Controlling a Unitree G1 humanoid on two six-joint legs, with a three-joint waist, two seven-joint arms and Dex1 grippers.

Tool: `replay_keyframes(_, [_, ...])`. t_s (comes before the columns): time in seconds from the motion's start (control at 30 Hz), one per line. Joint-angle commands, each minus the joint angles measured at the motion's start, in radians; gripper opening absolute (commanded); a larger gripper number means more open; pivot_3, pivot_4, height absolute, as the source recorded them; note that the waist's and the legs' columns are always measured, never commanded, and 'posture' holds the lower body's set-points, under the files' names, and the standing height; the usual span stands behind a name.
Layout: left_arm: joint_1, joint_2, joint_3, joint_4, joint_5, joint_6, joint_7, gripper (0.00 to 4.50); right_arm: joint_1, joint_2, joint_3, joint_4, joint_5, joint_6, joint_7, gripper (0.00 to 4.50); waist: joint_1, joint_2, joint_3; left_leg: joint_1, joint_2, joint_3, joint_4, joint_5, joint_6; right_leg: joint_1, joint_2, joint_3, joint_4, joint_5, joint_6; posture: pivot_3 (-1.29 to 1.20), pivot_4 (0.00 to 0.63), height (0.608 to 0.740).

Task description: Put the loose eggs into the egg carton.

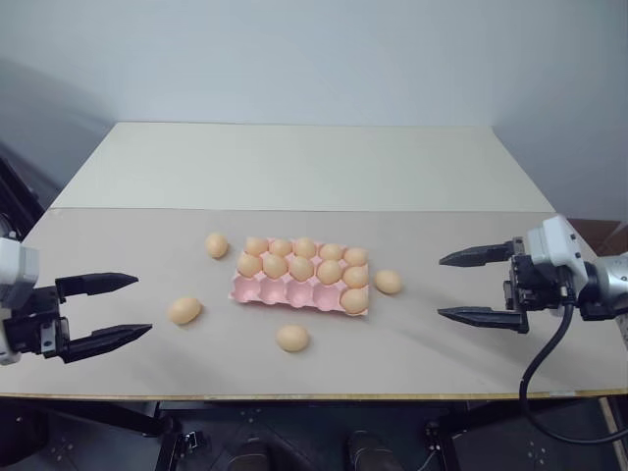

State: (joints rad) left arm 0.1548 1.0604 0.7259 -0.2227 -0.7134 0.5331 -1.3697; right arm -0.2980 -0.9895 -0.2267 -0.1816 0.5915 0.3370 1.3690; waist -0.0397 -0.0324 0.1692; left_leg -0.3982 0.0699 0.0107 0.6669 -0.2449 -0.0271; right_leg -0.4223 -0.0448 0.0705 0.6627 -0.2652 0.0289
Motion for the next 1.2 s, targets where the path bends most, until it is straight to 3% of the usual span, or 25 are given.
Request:
replay_keyframes(0.03, [-0.036,0.004,0.022,-0.02,-0.034,0.022,0.034,4.5,-0.012,0.0,-0.017,-0.01,0.008,-0.019,0.001,4.48,0.0,0.0,0.0,0.0,0.0,0.0,0.0,0.0,0.0,0.0,0.0,0.0,0.0,0.0,0.0,0.0,0.15,0.74])
replay_keyframes(0.6, [-0.038,-0.004,0.004,-0.065,-0.047,0.025,0.031,4.5,-0.035,-0.017,0.024,-0.004,-0.042,-0.015,-0.02,4.48,0.0,0.0,0.0,0.0,0.0,0.0,0.0,0.0,0.0,0.0,0.0,0.0,0.0,0.0,0.0,0.0,0.15,0.74])
replay_keyframes(0.9, [-0.126,-0.001,-0.095,-0.069,-0.061,0.016,0.019,4.5,-0.199,0.114,0.298,0.115,-0.336,0.005,-0.228,4.48,-0.004,0.0,0.0,0.001,0.0,0.0,0.0,0.0,0.0,0.0,0.0,0.0,0.001,0.0,0.0,0.0,0.15,0.74])
replay_keyframes(1.2, [-0.164,-0.006,-0.128,-0.073,-0.059,0.015,0.012,4.5,-0.283,0.185,0.342,0.211,-0.385,-0.012,-0.248,4.48,0.0,0.0,0.0,-0.002,0.0,0.0,0.0,0.0,0.0,-0.002,0.0,0.0,0.0,0.0,0.0,0.0,0.15,0.74])
